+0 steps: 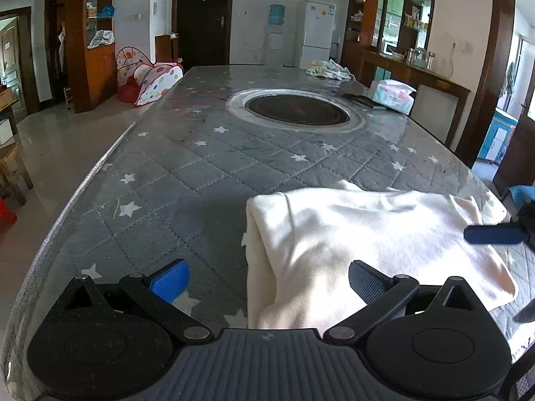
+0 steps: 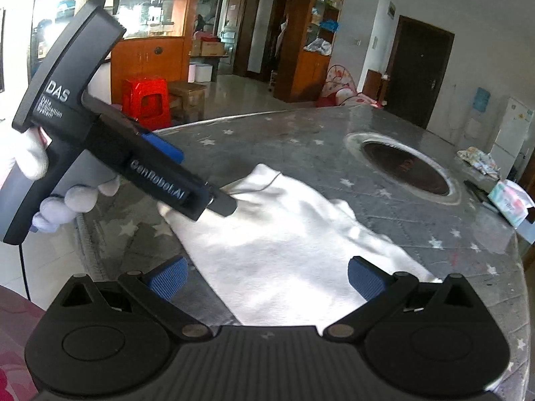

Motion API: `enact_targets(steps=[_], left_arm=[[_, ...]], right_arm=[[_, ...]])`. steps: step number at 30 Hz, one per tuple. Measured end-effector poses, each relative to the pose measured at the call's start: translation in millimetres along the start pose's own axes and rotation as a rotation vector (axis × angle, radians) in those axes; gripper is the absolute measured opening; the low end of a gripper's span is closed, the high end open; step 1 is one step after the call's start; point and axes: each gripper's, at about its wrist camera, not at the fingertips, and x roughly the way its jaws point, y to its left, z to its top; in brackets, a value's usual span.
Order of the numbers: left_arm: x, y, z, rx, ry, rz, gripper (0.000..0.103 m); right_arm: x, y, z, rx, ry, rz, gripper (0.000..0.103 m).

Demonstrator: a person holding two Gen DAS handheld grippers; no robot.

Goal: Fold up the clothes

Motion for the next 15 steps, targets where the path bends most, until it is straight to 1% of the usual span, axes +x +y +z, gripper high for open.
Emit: enact_targets(steps=[5, 8, 15], left_arm=[[-3, 13, 1, -0.048, -0.013, 0.020, 0.103], [-3, 20, -1, -0.074, -0.002, 0.018, 0.103], [-1, 22, -12, -0.081, 0.035, 0.044, 0.103]], right_arm=[[3, -1, -2, 0.035, 0.008, 0.015, 0.103], [4, -4, -5, 0.068, 0.020, 0.033, 0.103], [8, -4, -14, 0.121, 0.048, 0.124, 0.103]])
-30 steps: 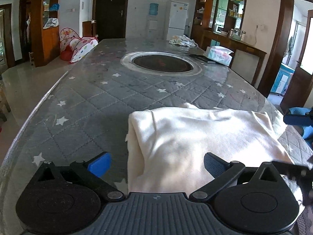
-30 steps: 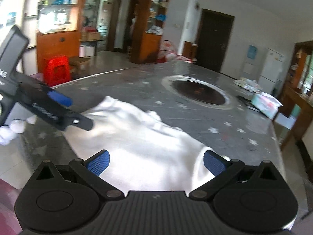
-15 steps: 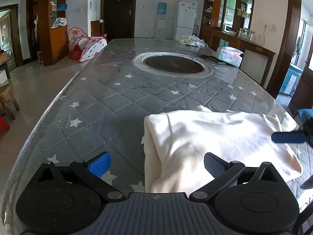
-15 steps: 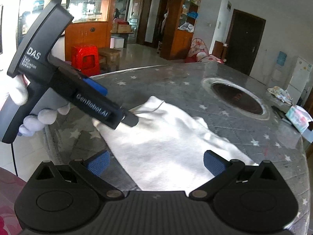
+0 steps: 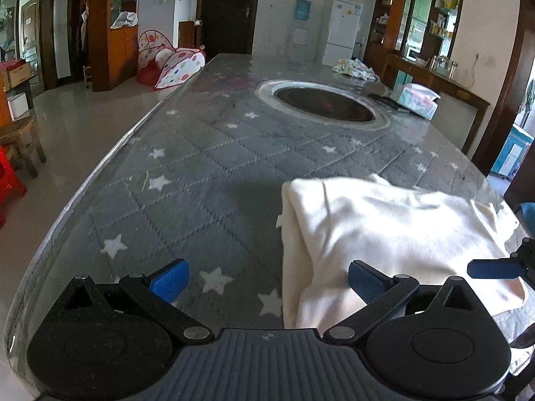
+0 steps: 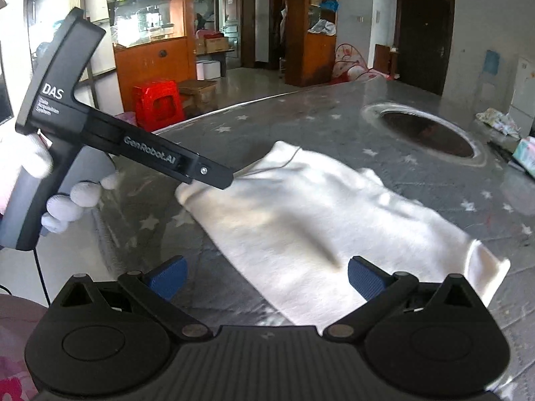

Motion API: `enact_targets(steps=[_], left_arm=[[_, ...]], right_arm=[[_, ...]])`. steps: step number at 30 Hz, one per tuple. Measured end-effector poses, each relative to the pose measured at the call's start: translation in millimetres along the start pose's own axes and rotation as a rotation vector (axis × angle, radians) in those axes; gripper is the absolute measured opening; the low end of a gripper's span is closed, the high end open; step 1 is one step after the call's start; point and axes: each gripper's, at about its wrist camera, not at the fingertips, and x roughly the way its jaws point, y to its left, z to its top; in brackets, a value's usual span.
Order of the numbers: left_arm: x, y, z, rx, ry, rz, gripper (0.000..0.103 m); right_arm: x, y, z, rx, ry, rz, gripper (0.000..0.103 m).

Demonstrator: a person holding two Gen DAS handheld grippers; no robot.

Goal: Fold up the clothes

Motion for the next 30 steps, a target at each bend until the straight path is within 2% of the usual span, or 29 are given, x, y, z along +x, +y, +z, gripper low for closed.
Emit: enact_targets(steps=[4, 7, 12, 17, 20, 24, 30], left_arm=[[1, -1, -4, 0.017, 0.002, 0.007, 0.103], [3, -1, -6, 0.022, 0.014, 0.013, 0.103], [7, 0, -9, 0.006, 0.039, 0.010, 0.103], [5, -6, -10, 0.010, 0.046, 0.039, 0.103], [3, -8, -8, -0.014, 0.047, 0.056, 0.103], [-2, -11, -4, -0.033, 0.028, 0.077, 0.103], [-7, 2, 4, -0.113, 0.026, 0.054, 0.103]], right_arm=[[5, 1, -5, 0.041, 0.021, 0.054, 0.103], [7, 5, -10, 0.035, 0.028, 0.062, 0.103], [-2, 2, -10, 0.043, -0.016, 0.060, 0.103], [-9, -15, -15, 0.098, -0.052, 0.054, 0.103], [-7, -24, -23, 0.133, -0.038, 0.079, 0.103], [-12, -22, -22, 0.099, -0.050, 0.079, 0.103], [-13, -14, -5, 0.059, -0.072, 0.056, 0.102]])
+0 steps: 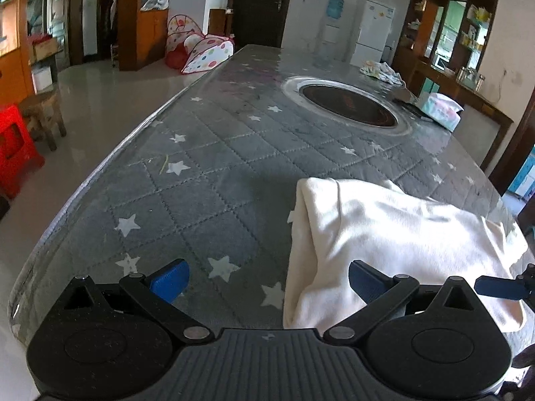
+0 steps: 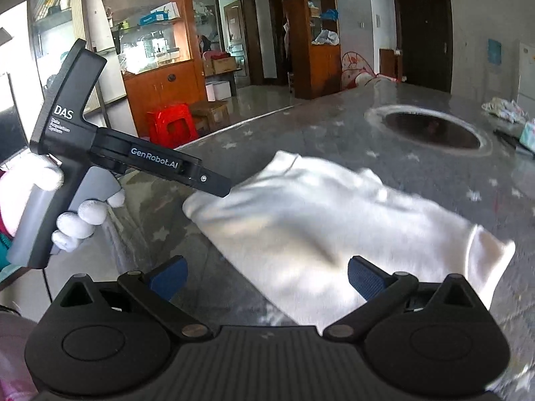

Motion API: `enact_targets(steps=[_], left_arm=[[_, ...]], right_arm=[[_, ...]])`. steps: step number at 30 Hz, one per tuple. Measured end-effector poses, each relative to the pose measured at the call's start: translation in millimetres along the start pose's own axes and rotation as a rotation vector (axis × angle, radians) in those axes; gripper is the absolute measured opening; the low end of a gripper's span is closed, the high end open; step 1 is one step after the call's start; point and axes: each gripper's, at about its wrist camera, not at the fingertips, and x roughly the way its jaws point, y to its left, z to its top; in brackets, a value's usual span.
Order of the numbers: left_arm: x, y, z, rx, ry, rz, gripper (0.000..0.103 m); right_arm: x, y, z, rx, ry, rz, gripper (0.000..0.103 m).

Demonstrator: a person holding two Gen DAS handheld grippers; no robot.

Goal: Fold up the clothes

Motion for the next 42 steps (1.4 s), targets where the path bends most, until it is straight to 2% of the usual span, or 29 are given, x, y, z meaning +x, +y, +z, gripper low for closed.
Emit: enact_targets(steps=[14, 21, 24, 28, 34, 37, 39, 42], left_arm=[[3, 33, 8, -0.071, -0.007, -0.092, 0.103], [3, 49, 9, -0.116, -0.015, -0.140, 0.103], [2, 54, 11, -0.128, -0.024, -0.163, 0.103], [3, 62, 13, -0.172, -0.018, -0.204, 0.103], [8, 65, 12, -0.207, 0.004, -0.255, 0.103], [11, 66, 12, -0.231, 0.020, -0.279, 0.103], [14, 68, 11, -0.256, 0.038, -0.297, 0.103], [15, 70, 10, -0.286, 0.051, -0.327, 0.103]], right_arm=[[40, 58, 31, -0.226, 0.050, -0.064, 0.090], [60, 79, 37, -0.297, 0.090, -0.096, 0.077], [67, 83, 39, -0.300, 0.109, -0.100, 0.066], [76, 88, 38, -0.315, 0.135, -0.121, 0.062], [82, 96, 39, -0.354, 0.150, -0.154, 0.052], [85, 100, 40, -0.382, 0.149, -0.166, 0.041], [87, 100, 41, -0.385, 0.147, -0.175, 0.028], [84, 91, 44, -0.331, 0.136, -0.162, 0.018]])
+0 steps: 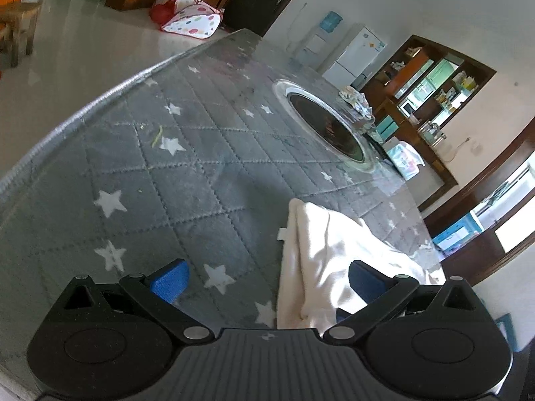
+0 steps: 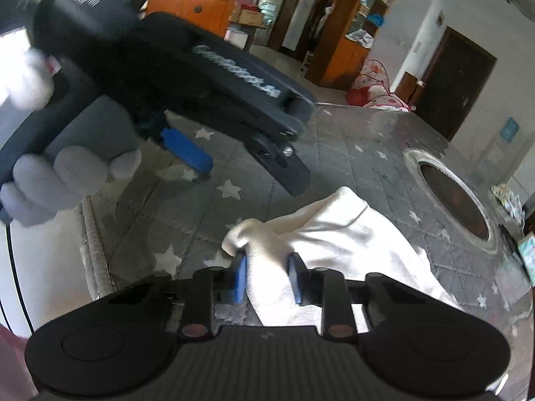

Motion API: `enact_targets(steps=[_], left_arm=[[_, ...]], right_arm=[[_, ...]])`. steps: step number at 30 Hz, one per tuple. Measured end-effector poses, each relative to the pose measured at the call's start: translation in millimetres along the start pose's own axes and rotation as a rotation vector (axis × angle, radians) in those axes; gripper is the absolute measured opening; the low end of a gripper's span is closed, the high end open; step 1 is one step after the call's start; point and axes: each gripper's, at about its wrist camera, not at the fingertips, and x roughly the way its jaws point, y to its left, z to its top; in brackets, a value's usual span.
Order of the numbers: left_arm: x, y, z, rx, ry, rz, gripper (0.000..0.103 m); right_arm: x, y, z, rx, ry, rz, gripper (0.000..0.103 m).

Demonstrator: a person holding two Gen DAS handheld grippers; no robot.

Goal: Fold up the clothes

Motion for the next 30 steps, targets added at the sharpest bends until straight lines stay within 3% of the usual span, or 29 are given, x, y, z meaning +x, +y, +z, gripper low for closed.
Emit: enact_targets(steps=[7, 18, 24, 30], left_arm=[[7, -3, 1, -0.091, 0.044, -0.081, 0.103], [42, -24, 4, -0.176, 0.114, -0.180, 0.100], [63, -24, 1, -0.271, 0.168, -0.272, 0.074], [70, -20, -3, -0.291, 0.168, -0.238, 0.034]], right_arm=[[-19, -34, 0, 0.187, -0.052, 0.075, 0.012], [-43, -55, -12, 0.265, -0.137, 0.157, 0.010], [-44, -60, -19, 0.273, -0.167, 0.203, 0.010], [-42, -61, -27, 0.280, -0.174, 0.238, 0.010]])
